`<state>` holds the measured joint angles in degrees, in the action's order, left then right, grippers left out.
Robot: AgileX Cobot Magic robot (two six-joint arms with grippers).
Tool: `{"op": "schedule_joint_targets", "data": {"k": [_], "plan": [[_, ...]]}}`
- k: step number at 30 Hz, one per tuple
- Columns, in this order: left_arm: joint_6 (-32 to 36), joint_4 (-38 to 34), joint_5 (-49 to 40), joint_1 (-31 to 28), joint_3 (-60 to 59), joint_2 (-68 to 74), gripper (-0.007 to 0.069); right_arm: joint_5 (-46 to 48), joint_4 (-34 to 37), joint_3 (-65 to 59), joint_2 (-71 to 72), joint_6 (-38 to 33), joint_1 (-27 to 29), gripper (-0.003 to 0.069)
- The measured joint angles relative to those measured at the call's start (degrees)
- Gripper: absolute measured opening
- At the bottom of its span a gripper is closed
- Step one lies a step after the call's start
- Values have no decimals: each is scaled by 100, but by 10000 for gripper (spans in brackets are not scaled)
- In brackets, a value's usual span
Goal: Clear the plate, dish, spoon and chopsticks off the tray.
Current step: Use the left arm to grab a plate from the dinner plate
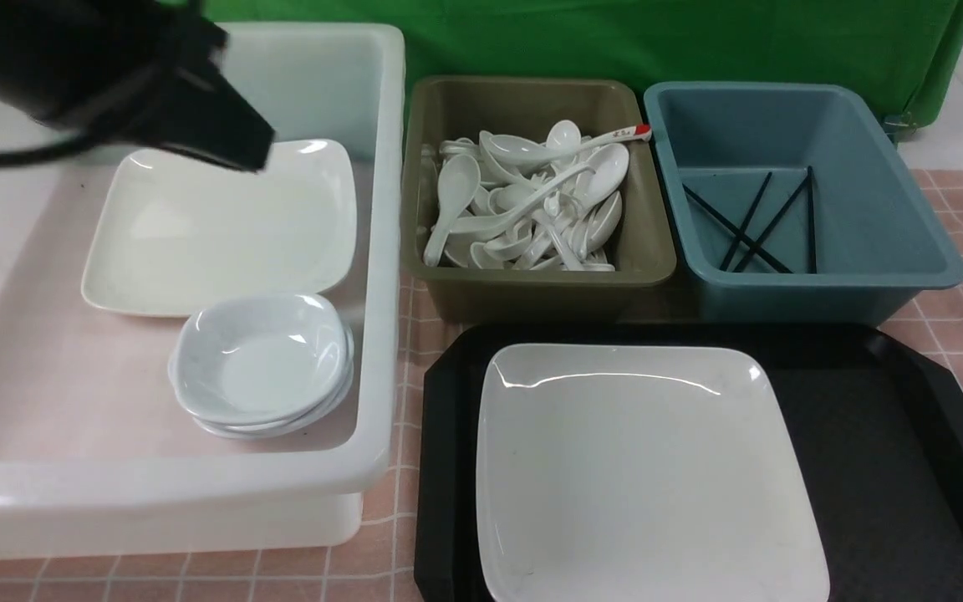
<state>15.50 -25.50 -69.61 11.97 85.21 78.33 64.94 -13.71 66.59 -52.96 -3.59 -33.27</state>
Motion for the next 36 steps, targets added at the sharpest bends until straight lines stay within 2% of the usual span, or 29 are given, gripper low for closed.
{"op": "schedule_joint_targets", "data": {"k": [3, 5, 7, 8, 9, 10, 12, 14, 15, 16, 18, 19, 20, 23, 25, 29, 33, 36], "plan": [[-165, 679, 0, 1170, -102, 0, 18, -11, -21, -1000, 418, 6, 609, 30], [-217, 842, 6, 1518, -225, 0, 19, -11, -21, -1245, 539, 6, 801, 30], [-244, 1084, 9, 2297, -577, 6, 24, -11, -26, -1707, 733, -29, 1094, 30], [-243, 1261, 59, 2648, -854, 24, 35, -11, -26, -1868, 826, -35, 1170, 30], [-243, 1261, 59, 2705, -854, 30, 35, -11, -26, -1892, 838, -35, 1192, 30], [-243, 1576, 274, 3162, -1272, 81, 64, -11, 12, -2045, 948, -35, 1235, 30], [-243, 1872, 544, 3576, -1620, 176, 105, -11, 90, -2088, 1013, -35, 1250, 30], [-243, 2035, 729, 3744, -1816, 241, 140, -11, 152, -2093, 1051, -35, 1250, 30], [-243, 2170, 976, 3970, -1989, 327, 195, -17, 237, -2093, 1077, -35, 1250, 30], [-243, 2180, 1003, 4018, -2025, 355, 202, -20, 245, -2093, 1078, -35, 1250, 30], [-245, 2240, 1332, 4281, -2131, 555, 304, -24, 365, -2099, 1104, -35, 1250, 30], [-245, 2240, 1351, 4314, -2132, 589, 311, -24, 365, -2099, 1104, -35, 1250, 30], [-245, 2244, 1496, 4420, -2143, 727, 363, -24, 425, -2099, 1104, -35, 1250, 30], [-245, 2351, 1679, 4536, -2150, 992, 425, -24, 477, -2117, 1104, -35, 1250, 30], [-245, 2550, 1749, 4579, -2150, 1160, 440, -24, 509, -2123, 1104, -35, 1250, 30], [-245, 2969, 1774, 4597, -2150, 1460, 430, -24, 559, -2123, 1104, -35, 1250, 30], [-530, 3073, 1798, 4597, -2150, 1641, 367, -24, 578, -2123, 1104, -40, 1250, 30], [-1866, 3183, 1558, 4560, -2114, 1676, 212, -24, 578, -2123, 1104, -40, 1250, 30]]}}
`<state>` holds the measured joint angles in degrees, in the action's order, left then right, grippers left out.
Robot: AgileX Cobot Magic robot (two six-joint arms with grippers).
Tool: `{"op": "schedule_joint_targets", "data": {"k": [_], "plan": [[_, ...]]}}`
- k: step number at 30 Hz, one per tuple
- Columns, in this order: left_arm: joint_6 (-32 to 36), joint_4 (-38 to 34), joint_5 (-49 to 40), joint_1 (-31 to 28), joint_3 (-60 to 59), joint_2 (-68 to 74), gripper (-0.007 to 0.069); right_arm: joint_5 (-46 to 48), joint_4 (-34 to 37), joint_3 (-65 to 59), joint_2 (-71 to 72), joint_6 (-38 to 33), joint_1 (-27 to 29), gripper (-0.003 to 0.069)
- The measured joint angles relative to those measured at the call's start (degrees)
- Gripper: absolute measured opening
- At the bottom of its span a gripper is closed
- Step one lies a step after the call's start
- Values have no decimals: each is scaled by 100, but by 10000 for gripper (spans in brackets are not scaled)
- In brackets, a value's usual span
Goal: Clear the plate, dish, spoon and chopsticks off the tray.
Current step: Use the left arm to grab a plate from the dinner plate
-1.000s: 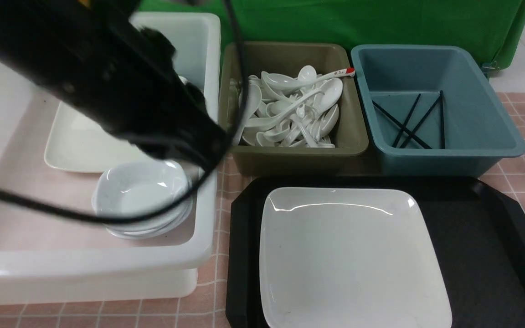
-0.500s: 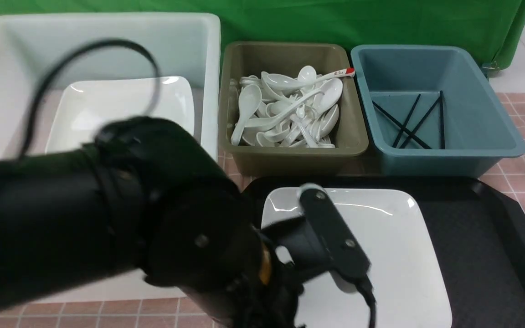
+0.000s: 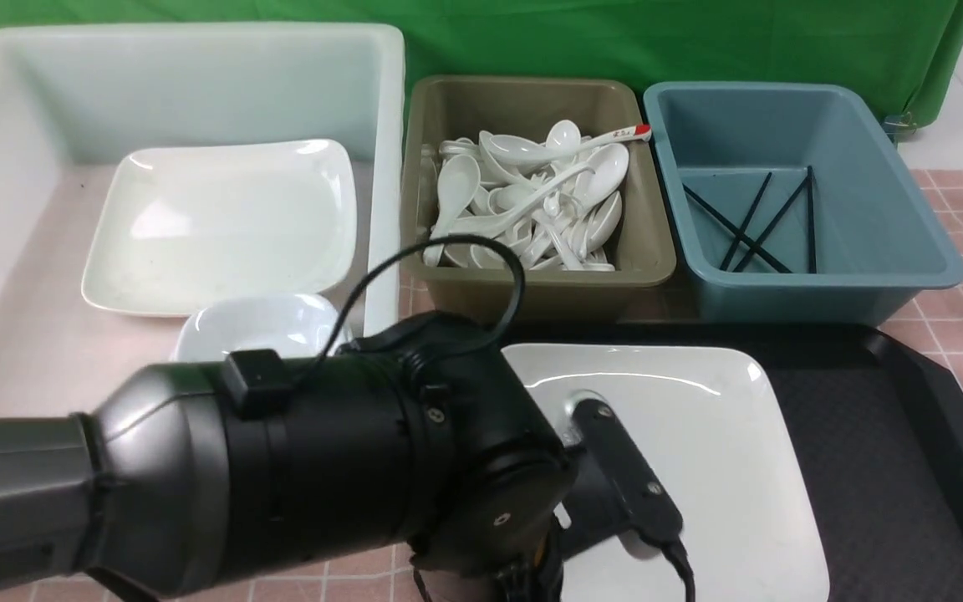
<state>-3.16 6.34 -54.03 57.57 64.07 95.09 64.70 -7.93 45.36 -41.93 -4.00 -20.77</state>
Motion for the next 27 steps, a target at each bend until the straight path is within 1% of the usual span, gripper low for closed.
{"op": "schedule_joint_targets", "data": {"k": [1, 3, 4, 5, 6, 7, 8, 10, 11, 12, 14, 15, 18, 20, 21, 22, 23, 25, 27], "plan": [[-214, -38, -138, -45, 50, 0, 151, 0, 0, 0, 0, 0, 0, 30], [-510, -262, -301, -232, 142, -7, 66, 0, 5, 0, 0, 0, 0, 30], [-552, -551, -319, -359, 173, -19, 36, 0, 5, 0, 0, 0, 0, 30], [-538, -1050, -309, -633, 189, -56, 16, 0, 5, 0, 0, 0, 0, 30], [-426, -1578, -319, -854, 183, -80, 9, 0, 5, 0, 0, 0, 0, 30], [-397, -1692, -319, -854, 180, -80, 8, 0, 5, 0, 0, 0, 0, 30], [-95, -2547, -294, -1195, 118, -141, 7, 0, 5, 0, 0, 0, 0, 30], [403, -3725, -206, -1498, -72, -207, 7, 0, 11, 0, 0, 0, 0, 30], [486, -3934, -175, -1536, -123, -221, 7, 0, 11, 0, 0, 0, 0, 30], [681, -4488, -48, -1607, -304, -260, 7, 0, 17, 0, 0, 0, 0, 30], [821, -5191, 247, -1614, -648, -330, 7, 0, 17, 0, 0, 0, 0, 30], [836, -5353, 369, -1599, -764, -350, 7, 0, 17, 0, 0, 0, 0, 30], [800, -6102, 1573, -1210, -1531, -711, 8, 0, 17, 0, 0, -2, 0, 30], [524, -6385, 2510, -761, -1937, -1017, 13, 0, 17, 0, 0, -2, 0, 30], [223, -6469, 3053, -515, -2142, -1186, 18, 0, 17, 0, 0, -2, 0, 30], [-303, -6488, 3657, -242, -2358, -1347, 27, 0, 17, 0, 0, -2, 0, 30], [-607, -6467, 4080, -91, -2507, -1436, 33, 0, 17, 0, 0, -2, 0, 30], [-1136, -6288, 4563, 126, -2677, -1486, 50, 0, 17, 0, 0, -2, 0, 30], [-1915, -5903, 4798, 241, -2820, -1451, 73, 0, 17, 0, 0, -2, 0, 30]]}}
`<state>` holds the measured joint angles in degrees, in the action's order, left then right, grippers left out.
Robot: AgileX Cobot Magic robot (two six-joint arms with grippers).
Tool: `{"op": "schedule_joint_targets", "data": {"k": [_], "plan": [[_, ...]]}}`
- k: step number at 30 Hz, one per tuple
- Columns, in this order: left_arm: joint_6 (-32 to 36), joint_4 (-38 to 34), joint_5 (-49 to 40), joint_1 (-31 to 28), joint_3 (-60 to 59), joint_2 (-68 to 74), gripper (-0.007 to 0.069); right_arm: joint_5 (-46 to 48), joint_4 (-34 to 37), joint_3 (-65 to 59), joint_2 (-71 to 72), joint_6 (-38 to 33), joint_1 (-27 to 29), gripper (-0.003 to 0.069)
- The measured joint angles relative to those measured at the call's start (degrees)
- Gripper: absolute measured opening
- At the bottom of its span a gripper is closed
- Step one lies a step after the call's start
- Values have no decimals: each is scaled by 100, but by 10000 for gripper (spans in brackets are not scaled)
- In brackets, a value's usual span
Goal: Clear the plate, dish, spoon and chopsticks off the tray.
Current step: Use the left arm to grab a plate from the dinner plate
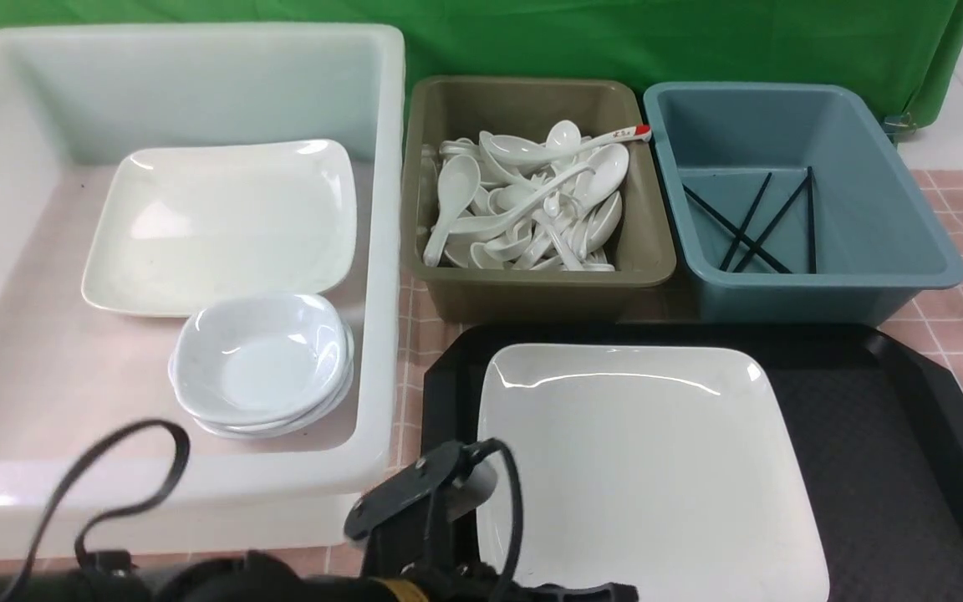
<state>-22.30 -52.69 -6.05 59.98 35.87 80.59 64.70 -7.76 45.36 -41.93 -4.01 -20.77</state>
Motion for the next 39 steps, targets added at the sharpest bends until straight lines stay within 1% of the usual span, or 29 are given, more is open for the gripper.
{"op": "schedule_joint_targets", "data": {"k": [3, 6, 8, 9, 10, 14, 16, 19, 23, 29, 39], "plan": [[-1014, 779, 20, 23, -72, 252, 94, 0, 5, 0, 0, 0, 0, 30], [-1845, 1598, 78, 23, -78, 644, 114, 0, 5, 0, 0, 0, 0, 30], [-1963, 1778, 85, 23, -78, 736, 120, 0, 5, 0, 0, 0, 0, 30], [-2103, 2045, 97, 11, -37, 885, 139, 0, 5, 0, 0, 0, 0, 30], [-2120, 2064, 97, 11, -28, 885, 141, 0, 5, 0, 0, 0, 0, 30], [-2269, 2404, 132, -167, 170, 970, 203, 0, 17, 0, 0, 0, 0, 30], [-2371, 2445, 88, -316, 203, 970, 249, 0, 29, 0, 0, 0, 0, 30], [-2513, 2506, -24, -526, 203, 970, 298, 0, 29, 0, 0, -5, 0, 30], [-2569, 2531, -272, -739, 203, 970, 341, 0, 119, 0, 0, -5, 0, 30], [-2569, 2538, -480, -889, 203, 970, 352, 0, 154, 0, 0, -5, 0, 30], [-2633, 2461, -184, -893, 197, 970, 352, 0, 154, 0, 0, -5, 0, 30]]}}
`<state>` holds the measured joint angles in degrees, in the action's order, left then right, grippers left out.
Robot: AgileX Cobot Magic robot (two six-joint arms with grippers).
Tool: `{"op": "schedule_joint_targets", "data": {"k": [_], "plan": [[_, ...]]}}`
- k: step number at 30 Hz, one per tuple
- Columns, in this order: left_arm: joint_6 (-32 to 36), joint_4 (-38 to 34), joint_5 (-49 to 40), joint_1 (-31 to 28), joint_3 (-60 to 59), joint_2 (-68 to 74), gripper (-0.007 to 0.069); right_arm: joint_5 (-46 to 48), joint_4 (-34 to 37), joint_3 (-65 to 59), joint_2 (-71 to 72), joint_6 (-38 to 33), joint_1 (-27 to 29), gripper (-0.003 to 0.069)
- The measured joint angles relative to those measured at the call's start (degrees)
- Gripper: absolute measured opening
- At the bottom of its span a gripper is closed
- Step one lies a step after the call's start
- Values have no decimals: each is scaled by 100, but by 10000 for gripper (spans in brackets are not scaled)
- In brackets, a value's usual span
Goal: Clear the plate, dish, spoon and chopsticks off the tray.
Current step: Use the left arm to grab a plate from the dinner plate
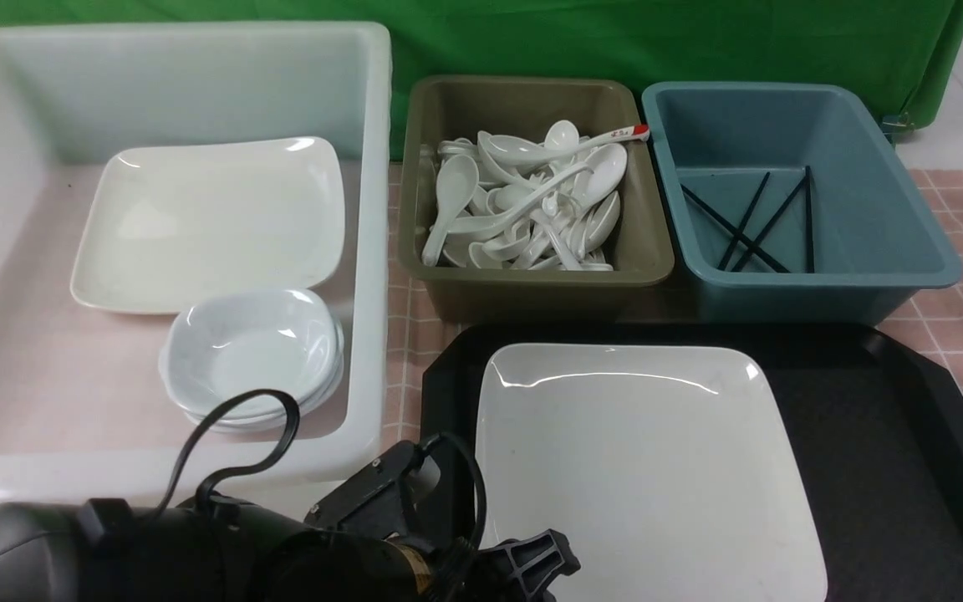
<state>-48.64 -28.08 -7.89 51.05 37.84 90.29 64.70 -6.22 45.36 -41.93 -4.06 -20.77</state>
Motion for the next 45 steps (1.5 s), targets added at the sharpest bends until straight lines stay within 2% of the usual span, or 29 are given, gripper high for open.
{"op": "schedule_joint_targets", "data": {"k": [5, 9, 13, 14, 15, 19, 21, 23, 24, 26, 28, 29, 31, 34, 37, 41, 43, 44, 45], "plan": [[41, -39, 17, 0, 0, 0, 348, 0, 0, 0, 0, 0, 0, 30], [154, -33, -154, 31, 51, 0, 284, -7, 4, 0, 0, 0, 0, 30], [411, 59, -273, 219, 367, 0, 126, -12, 4, 0, 0, 0, 0, 30], [411, 66, -273, 225, 381, 0, 118, -12, 4, 0, 0, 0, 0, 30], [527, 72, -292, 248, 499, 0, 50, -12, 4, 0, 0, 0, 0, 30], [713, 233, -521, 235, 713, 0, 3, -12, 4, 0, 0, 0, 0, 30], [777, 597, -823, 187, 889, 0, -5, -12, 4, 0, 0, 0, 0, 30], [932, 1338, -1543, 138, 1201, 0, -7, -12, 4, 0, 0, 0, 0, 30], [932, 1398, -1609, 131, 1234, 0, -7, -12, 4, 0, 0, 0, 0, 30], [1304, 1979, -2402, 124, 1694, 6, -6, -31, 4, 0, 0, 0, 0, 30], [1850, 2157, -2810, 124, 1990, 6, -5, -36, 4, 0, 0, 0, 0, 30], [2403, 2195, -3161, 124, 2257, 6, 0, -36, 14, 0, 0, 0, 0, 30], [3072, 2174, -3636, 124, 2495, 6, 20, -36, 15, 0, 0, 0, 0, 30], [3423, 2263, -3952, 124, 2514, 6, 57, -36, 20, 0, 0, 0, 0, 30], [3905, 2599, -4174, 124, 2379, 78, 162, -36, 26, 0, 0, 0, 0, 30], [5158, 2724, -4149, 327, 2294, 349, 316, -42, 31, 0, 0, 0, 0, 30], [5656, 2953, -4123, 503, 2294, 460, 363, -42, 36, 0, 0, 0, 0, 30], [5656, 2987, -4117, 523, 2294, 473, 367, -42, 36, 0, 0, 0, 0, 30], [5903, 3371, -4118, 682, 2294, 552, 394, -42, 36, 0, 0, 0, 0, 30]]}}
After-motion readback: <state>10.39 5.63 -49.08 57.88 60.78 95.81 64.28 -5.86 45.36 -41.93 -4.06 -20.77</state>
